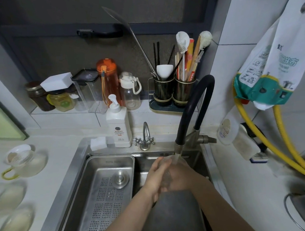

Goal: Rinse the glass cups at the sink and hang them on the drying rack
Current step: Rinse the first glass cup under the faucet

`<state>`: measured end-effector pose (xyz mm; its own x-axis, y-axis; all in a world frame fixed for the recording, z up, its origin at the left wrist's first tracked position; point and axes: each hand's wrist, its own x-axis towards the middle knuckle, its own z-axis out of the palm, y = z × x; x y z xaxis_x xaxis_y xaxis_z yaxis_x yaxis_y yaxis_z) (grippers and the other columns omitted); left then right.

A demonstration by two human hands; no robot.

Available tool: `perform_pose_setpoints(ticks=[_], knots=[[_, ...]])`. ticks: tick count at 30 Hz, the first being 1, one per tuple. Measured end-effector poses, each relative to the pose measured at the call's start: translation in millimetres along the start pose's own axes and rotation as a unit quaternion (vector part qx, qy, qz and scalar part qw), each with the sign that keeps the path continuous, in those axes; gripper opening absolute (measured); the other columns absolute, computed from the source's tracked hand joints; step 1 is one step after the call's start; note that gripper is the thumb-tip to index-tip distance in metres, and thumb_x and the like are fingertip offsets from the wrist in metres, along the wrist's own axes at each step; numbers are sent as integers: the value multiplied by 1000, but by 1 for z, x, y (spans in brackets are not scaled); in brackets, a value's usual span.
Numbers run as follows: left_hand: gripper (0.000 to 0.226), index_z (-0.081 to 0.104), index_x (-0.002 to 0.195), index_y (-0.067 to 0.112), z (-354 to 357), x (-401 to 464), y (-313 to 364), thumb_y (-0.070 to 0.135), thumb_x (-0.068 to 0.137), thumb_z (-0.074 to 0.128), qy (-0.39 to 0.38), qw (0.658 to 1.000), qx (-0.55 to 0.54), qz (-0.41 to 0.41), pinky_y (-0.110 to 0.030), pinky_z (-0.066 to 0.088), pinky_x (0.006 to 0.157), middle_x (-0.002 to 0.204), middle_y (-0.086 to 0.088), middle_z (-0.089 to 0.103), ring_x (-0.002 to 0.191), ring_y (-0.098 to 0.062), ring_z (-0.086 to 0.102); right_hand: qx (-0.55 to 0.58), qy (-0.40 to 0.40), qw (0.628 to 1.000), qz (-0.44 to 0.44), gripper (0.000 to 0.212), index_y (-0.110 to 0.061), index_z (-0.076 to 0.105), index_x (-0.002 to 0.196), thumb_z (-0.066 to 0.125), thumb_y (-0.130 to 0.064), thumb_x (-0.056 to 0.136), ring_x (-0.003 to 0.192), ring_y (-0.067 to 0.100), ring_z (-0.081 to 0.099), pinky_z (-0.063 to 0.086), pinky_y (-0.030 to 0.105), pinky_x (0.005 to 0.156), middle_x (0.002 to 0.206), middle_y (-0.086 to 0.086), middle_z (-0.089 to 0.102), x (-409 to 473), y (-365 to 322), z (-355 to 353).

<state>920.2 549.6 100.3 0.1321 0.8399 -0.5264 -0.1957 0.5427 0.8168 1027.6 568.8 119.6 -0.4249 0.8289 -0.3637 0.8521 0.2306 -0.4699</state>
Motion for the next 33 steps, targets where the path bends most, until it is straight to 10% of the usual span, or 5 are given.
perform_pose_setpoints(ticks=[7, 13, 18, 28, 33], knots=[[58, 48, 127, 34, -17, 4, 7, 51, 76, 70, 3, 998, 63, 3, -40, 58, 72, 113, 1, 65, 80, -14, 69, -3, 85, 993, -87, 25, -9, 59, 107, 52, -27, 91, 94, 19, 62, 50, 33, 83, 102, 7, 66, -22, 15, 15], [53, 55, 124, 21, -4, 22, 7, 58, 88, 43, 37, 943, 317, 97, -34, 33, 110, 127, -10, 54, 125, -23, 45, 384, 136, 913, -21, 24, -23, 59, 104, 63, -8, 86, 91, 1, 68, 50, 16, 80, 91, -8, 72, -32, 17, 35], [22, 65, 97, 26, 5, 22, 1, 30, 99, 44, -16, 904, 366, 223, -22, 43, 85, 98, 1, 60, 97, -12, 57, 490, 181, 853, 0, 23, -15, 61, 112, 50, -7, 94, 91, 7, 67, 51, 16, 77, 103, 4, 68, -40, 30, 31], [78, 40, 140, 24, 7, 15, -2, 52, 74, 72, -15, 902, 354, 247, -19, 26, 107, 136, 15, 34, 125, -1, 32, 784, 196, 576, 122, 38, 2, 67, 100, 45, -29, 97, 90, 32, 68, 51, 43, 79, 93, 21, 71, -24, 35, 30], [24, 60, 107, 28, 17, 18, 21, 38, 86, 61, 14, 977, 165, 136, -22, 48, 78, 96, 1, 63, 88, -11, 59, 709, 232, 663, 63, 45, -4, 69, 94, 77, -39, 68, 86, 25, 70, 57, 39, 81, 91, 14, 72, -21, 26, 29]])
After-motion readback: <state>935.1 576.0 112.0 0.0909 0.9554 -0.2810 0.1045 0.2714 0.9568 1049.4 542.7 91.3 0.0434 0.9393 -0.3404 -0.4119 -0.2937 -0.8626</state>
